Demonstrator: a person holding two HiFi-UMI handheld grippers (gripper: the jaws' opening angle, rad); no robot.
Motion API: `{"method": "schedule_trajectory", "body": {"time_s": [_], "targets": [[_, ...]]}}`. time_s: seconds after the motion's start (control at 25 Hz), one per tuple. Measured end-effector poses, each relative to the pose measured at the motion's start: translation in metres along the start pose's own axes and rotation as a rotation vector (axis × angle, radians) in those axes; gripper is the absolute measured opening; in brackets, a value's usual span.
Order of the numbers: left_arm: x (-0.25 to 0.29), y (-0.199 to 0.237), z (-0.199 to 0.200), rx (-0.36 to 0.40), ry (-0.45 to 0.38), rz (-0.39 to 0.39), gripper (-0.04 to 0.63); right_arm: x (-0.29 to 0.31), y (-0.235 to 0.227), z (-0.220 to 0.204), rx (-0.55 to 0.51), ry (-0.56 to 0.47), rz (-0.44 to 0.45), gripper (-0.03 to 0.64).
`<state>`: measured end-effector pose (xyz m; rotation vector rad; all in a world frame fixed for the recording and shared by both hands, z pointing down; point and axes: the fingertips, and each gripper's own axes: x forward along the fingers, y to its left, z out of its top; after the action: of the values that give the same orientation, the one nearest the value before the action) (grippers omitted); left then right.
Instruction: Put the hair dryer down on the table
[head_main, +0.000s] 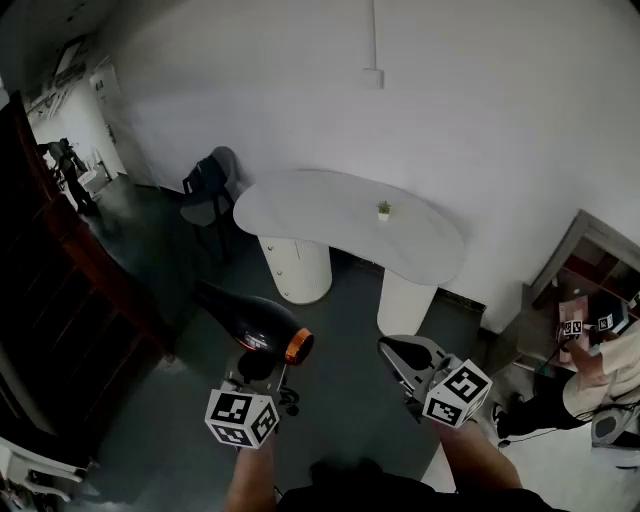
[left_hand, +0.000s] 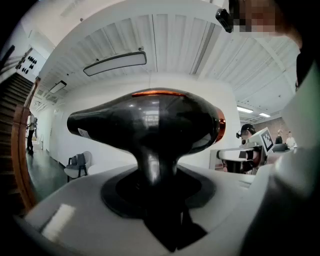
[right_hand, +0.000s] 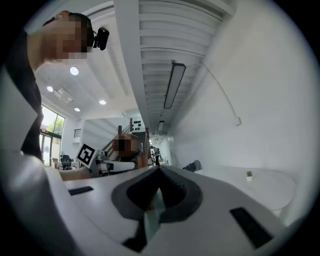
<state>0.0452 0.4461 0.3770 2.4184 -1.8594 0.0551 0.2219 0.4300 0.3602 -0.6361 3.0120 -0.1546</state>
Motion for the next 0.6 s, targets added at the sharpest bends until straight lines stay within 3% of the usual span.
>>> {"method": "schedule_trajectory", "body": {"time_s": [0.48, 0.6], "targets": [[-0.015, -0.016, -0.008, 0.001, 0.014, 0.022, 0.169, -0.034, -0.008, 0.003, -0.021, -0.032, -0.029, 0.011], [-0.018, -0.02, -0.012, -0.009, 0.017, 0.046, 0.169, -0.046, -0.002, 0.003, -0.038, -0.053, 0.008, 0.011]]}}
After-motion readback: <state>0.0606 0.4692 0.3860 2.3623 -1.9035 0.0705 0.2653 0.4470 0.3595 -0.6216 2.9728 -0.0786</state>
